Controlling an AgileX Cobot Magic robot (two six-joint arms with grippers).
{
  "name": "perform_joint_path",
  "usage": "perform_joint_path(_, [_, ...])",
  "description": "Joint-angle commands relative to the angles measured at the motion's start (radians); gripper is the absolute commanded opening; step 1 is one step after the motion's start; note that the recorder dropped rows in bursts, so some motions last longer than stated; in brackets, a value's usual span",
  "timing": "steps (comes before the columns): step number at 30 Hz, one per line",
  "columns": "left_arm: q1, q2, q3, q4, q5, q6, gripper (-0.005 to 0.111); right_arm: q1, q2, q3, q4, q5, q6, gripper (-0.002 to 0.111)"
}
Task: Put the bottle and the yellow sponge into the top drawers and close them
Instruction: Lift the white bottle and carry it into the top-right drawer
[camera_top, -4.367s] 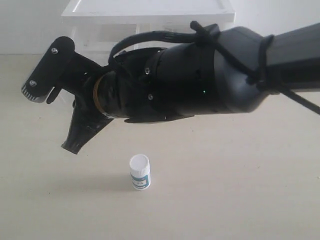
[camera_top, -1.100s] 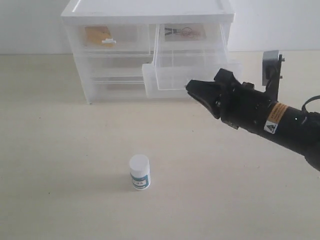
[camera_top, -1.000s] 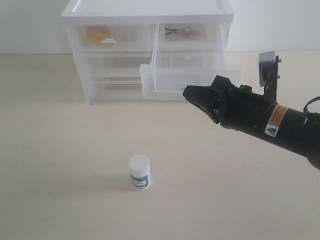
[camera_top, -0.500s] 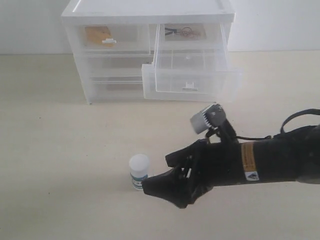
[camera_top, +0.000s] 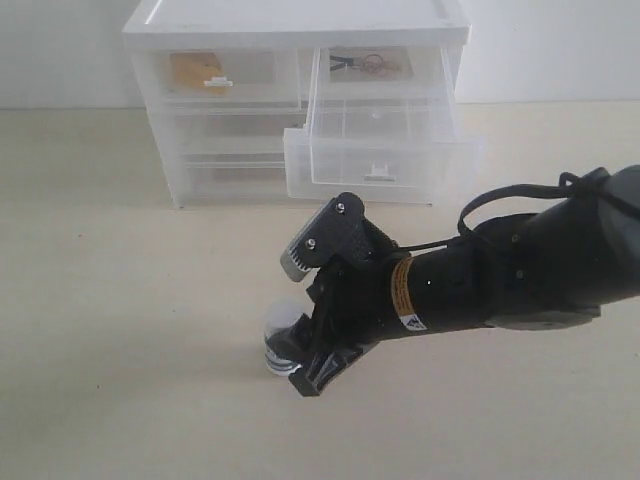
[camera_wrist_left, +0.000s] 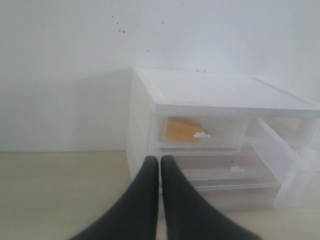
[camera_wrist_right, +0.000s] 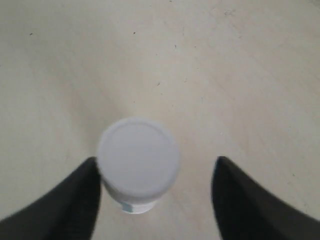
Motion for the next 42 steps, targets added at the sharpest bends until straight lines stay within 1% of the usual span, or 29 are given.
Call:
perform_joint_path(1, [0.002,-0.006,0.003,-0.008,-0.005,-0.002,0.004,0.002,-0.005,-0.006,-0.007,-0.022,0.025,0.016])
perform_joint_path(2, [0.002,-0.006,0.003,-0.008,-0.005,-0.002,0.004,0.004,-0.01,-0.006,-0.029,-0.032,0.057,0.001])
perform_joint_path(4, [0.002,-0.006,0.003,-0.008,-0.005,0.002,0.004,0.039,-0.063,-0.006,-0.2,-0.079,0.219,0.001])
perform_joint_path(5, [0.002,-0.006,0.003,-0.008,-0.005,0.002,0.004,0.072,-0.143,-0.006,-0.342,-0.124,0.337,0.001])
perform_joint_path(7, [0.002,-0.006,0.003,-0.008,-0.005,0.003,0.004,0.104,-0.245,-0.006,-0.478,-0.118,0.455,0.001])
perform_joint_path(9, [0.002,-0.006,0.003,-0.008,-0.003,0.002,0.004,0.135,-0.385,-0.006,-0.583,-0.001,0.534,0.001])
perform_joint_path(11, [0.002,-0.006,0.003,-0.008,-0.003,0.002,0.004,0.163,-0.515,-0.006,-0.642,0.188,0.575,0.001])
perform_joint_path(13, [0.002,-0.006,0.003,-0.008,-0.005,0.002,0.004,0.186,-0.631,-0.019,-0.662,0.4,0.514,0.001])
perform_joint_path(14, [0.002,-0.006,0.003,-0.008,-0.005,0.002,0.004,0.192,-0.669,-0.03,-0.662,0.467,0.469,0.001])
perform_joint_path(15, [0.002,-0.006,0.003,-0.008,-0.005,0.002,0.004,0.192,-0.686,-0.071,-0.672,0.624,0.32,0.001])
perform_joint_path(16, [0.002,-0.006,0.003,-0.008,-0.005,0.002,0.004,0.192,-0.676,-0.096,-0.676,0.683,0.269,0.001])
perform_joint_path(17, [0.002,-0.006,0.003,-0.008,-0.005,0.002,0.004,0.192,-0.618,-0.142,-0.68,0.777,0.135,0.001])
perform_joint_path(19, [0.002,-0.006,0.003,-0.008,-0.005,0.002,0.004,0.192,-0.527,-0.193,-0.68,0.862,-0.04,0.001])
perform_joint_path(20, [0.002,-0.006,0.003,-0.008,-0.005,0.002,0.004,0.192,-0.462,-0.231,-0.68,0.924,-0.09,0.001])
perform_joint_path(21, [0.002,-0.006,0.003,-0.008,-0.005,0.002,0.004,0.192,-0.371,-0.28,-0.684,1.039,-0.145,0.001])
perform_joint_path(23, [0.002,-0.006,0.003,-0.008,-0.005,0.002,0.004,0.192,-0.276,-0.327,-0.7,1.136,-0.195,0.001])
perform_joint_path(25, [0.002,-0.006,0.003,-0.008,-0.005,0.002,0.004,0.192,-0.216,-0.348,-0.742,1.183,-0.2,0.001])
perform_joint_path(28, [0.002,-0.006,0.003,-0.008,-0.005,0.002,0.004,0.192,-0.166,-0.36,-0.808,1.208,-0.166,0.001])
perform_joint_path(31, [0.002,-0.006,0.003,-0.008,-0.005,0.002,0.004,0.192,-0.144,-0.36,-0.821,1.21,-0.152,0.002])
perform_joint_path(32, [0.002,-0.006,0.003,-0.008,-0.005,0.002,0.004,0.192,-0.142,-0.36,-0.821,1.21,-0.147,0.007])
perform_joint_path(33, [0.002,-0.006,0.003,-0.008,-0.005,0.002,0.004,0.192,-0.142,-0.36,-0.821,1.215,-0.138,0.017])
perform_joint_path(34, [0.002,-0.006,0.003,-0.008,-0.005,0.002,0.004,0.192,-0.142,-0.36,-0.821,1.224,-0.14,0.025])
perform_joint_path(35, [0.002,-0.006,0.003,-0.008,-0.005,0.002,0.004,0.192,-0.142,-0.36,-0.821,1.226,-0.14,0.038])
perform_joint_path(37, [0.002,-0.006,0.003,-0.008,-0.005,0.002,0.004,0.192,-0.142,-0.36,-0.817,1.219,-0.142,0.057])
perform_joint_path(38, [0.002,-0.006,0.003,-0.008,-0.005,0.002,0.004,0.192,-0.142,-0.36,-0.805,1.21,-0.149,0.069])
perform_joint_path(40, [0.002,-0.006,0.003,-0.008,-0.008,0.002,0.004,0.192,-0.142,-0.36,-0.792,1.192,-0.155,0.08])
perform_joint_path(41, [0.002,-0.006,0.003,-0.008,-0.008,0.002,0.004,0.192,-0.143,-0.36,-0.79,1.19,-0.157,0.081])
perform_joint_path(42, [0.002,-0.006,0.003,-0.008,-0.008,0.002,0.004,0.192,-0.146,-0.36,-0.789,1.188,-0.157,0.081])
